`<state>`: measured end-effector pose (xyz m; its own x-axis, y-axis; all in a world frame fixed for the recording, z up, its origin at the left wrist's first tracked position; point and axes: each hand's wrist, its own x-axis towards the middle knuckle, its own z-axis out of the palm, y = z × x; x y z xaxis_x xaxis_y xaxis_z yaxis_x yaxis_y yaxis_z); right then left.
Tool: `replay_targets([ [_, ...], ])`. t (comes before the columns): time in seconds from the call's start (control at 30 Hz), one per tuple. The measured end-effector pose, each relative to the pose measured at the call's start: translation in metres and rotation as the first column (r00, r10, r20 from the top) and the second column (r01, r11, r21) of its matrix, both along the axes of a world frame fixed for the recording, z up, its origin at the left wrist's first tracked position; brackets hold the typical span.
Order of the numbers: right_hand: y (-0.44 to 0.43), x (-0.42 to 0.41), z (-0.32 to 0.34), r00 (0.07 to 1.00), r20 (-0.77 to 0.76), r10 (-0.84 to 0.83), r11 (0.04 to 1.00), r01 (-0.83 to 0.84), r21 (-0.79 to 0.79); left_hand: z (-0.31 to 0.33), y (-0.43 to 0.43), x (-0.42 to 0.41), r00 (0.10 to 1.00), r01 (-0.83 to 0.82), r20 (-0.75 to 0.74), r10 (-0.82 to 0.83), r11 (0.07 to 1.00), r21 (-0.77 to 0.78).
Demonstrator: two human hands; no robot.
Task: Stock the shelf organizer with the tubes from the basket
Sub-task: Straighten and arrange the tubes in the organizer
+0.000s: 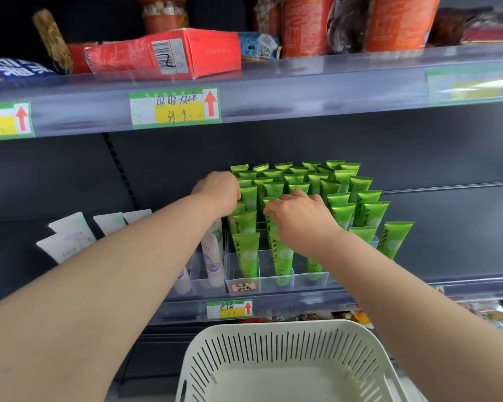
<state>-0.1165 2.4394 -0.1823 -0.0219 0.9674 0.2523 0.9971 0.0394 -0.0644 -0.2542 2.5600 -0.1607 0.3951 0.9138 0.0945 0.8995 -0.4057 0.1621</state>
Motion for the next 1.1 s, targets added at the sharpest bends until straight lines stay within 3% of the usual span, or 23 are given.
replay_targets([
  [0.47,0.002,0.013,-0.002,0.998,-0.057,0.014,1.0,-0.012,0.028,-0.013,0.006,0.022,0.996,0.085,-0.026,-0.083,0.989,0.117],
  [0.67,-0.001,0.014,-0.005,0.998,-0.063,0.012,0.999,-0.009,0.051,-0.007,-0.002,0.017,0.994,0.05,0.09,-0.056,0.996,0.075],
  [1.1,-0.043,0.014,-0.003,0.999,-0.004,-0.043,0.969,0.043,0.245,0.024,-0.063,0.014,0.969,0.144,0.171,-0.18,0.968,0.207],
])
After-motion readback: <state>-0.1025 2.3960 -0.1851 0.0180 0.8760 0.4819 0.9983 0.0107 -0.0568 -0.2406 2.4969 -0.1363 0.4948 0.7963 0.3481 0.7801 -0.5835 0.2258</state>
